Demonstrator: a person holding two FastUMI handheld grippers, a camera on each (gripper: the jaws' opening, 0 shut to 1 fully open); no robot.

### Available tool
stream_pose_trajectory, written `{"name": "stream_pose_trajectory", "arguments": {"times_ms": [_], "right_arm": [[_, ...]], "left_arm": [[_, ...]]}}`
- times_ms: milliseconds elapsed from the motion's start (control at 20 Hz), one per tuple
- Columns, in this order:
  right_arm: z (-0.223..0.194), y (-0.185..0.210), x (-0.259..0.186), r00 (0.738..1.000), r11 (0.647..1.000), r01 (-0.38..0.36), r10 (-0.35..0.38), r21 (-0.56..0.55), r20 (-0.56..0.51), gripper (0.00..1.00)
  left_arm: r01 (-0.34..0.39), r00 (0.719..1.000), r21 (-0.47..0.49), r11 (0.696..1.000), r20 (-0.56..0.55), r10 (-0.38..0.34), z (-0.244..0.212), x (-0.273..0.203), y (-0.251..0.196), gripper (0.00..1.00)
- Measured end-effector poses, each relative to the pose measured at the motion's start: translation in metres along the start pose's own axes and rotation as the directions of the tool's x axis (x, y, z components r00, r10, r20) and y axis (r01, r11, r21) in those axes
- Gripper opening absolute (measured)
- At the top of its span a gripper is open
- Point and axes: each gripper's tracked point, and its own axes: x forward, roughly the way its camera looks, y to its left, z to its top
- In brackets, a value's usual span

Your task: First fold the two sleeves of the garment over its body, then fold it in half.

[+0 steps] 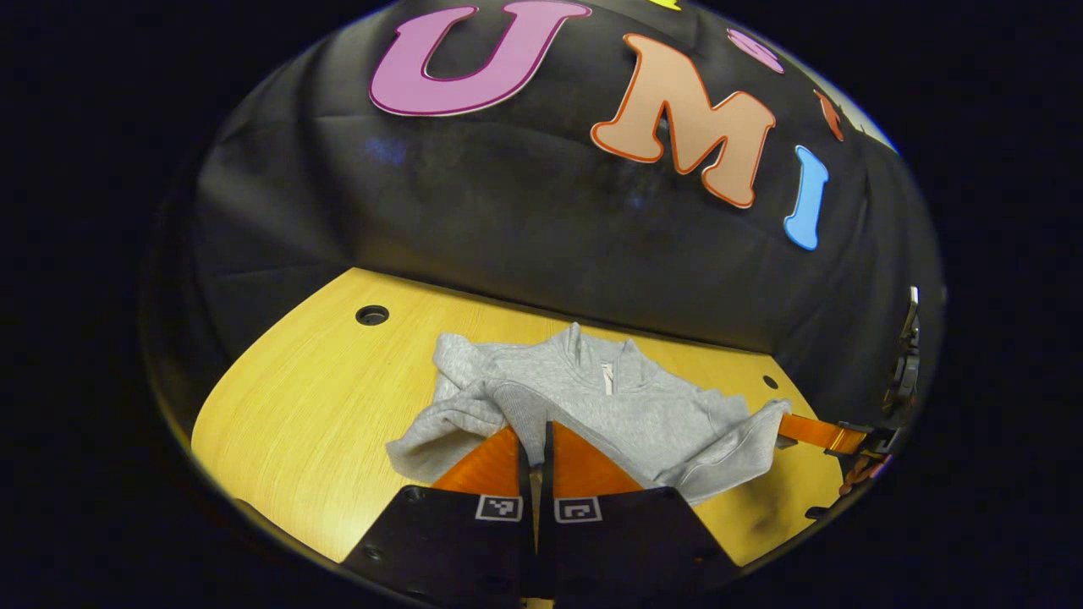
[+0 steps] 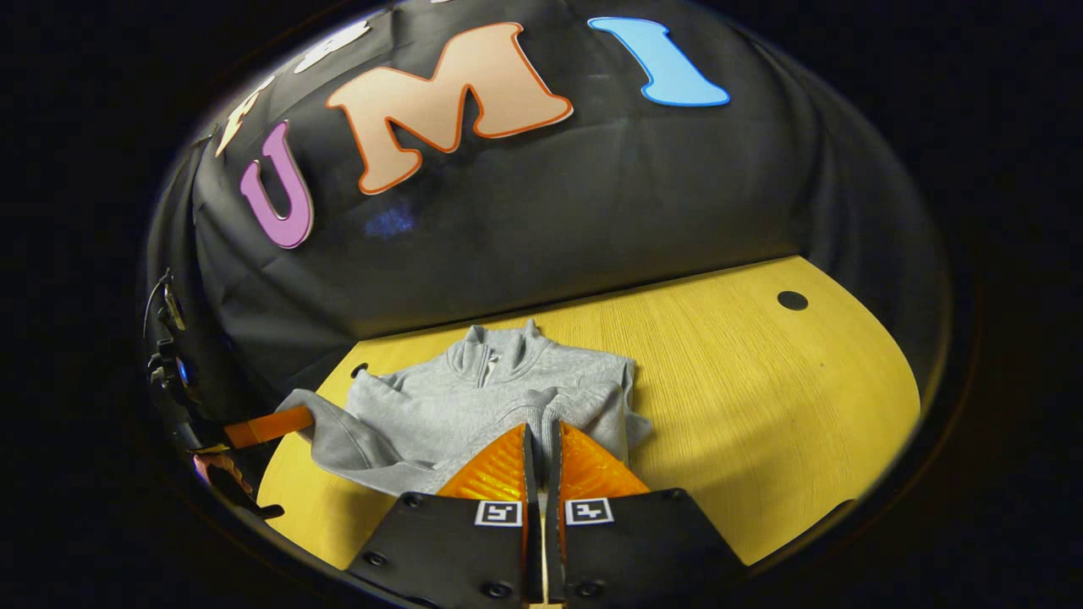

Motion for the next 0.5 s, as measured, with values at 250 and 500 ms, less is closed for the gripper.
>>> {"name": "stream_pose_trajectory", "arguments": {"times_ms": [250,500], "right_arm": [[-0.013,-0.015,0.058,0.997,0.998,0.034,-0.030,0.049,-0.075,0.04],[-0.040,-0.027,0.093,0.989,0.994,0.041,-0.026,0.101,-0.143,0.04]], "left_arm": [[-0.094,0.994,-0.028,0.995,-0.053,0.093,-0.015,0.049,0.016,0.00],[-0.133,0.985,-0.018,0.991,-0.118,0.130,-0.044,0.079,0.027,0.00]]}}
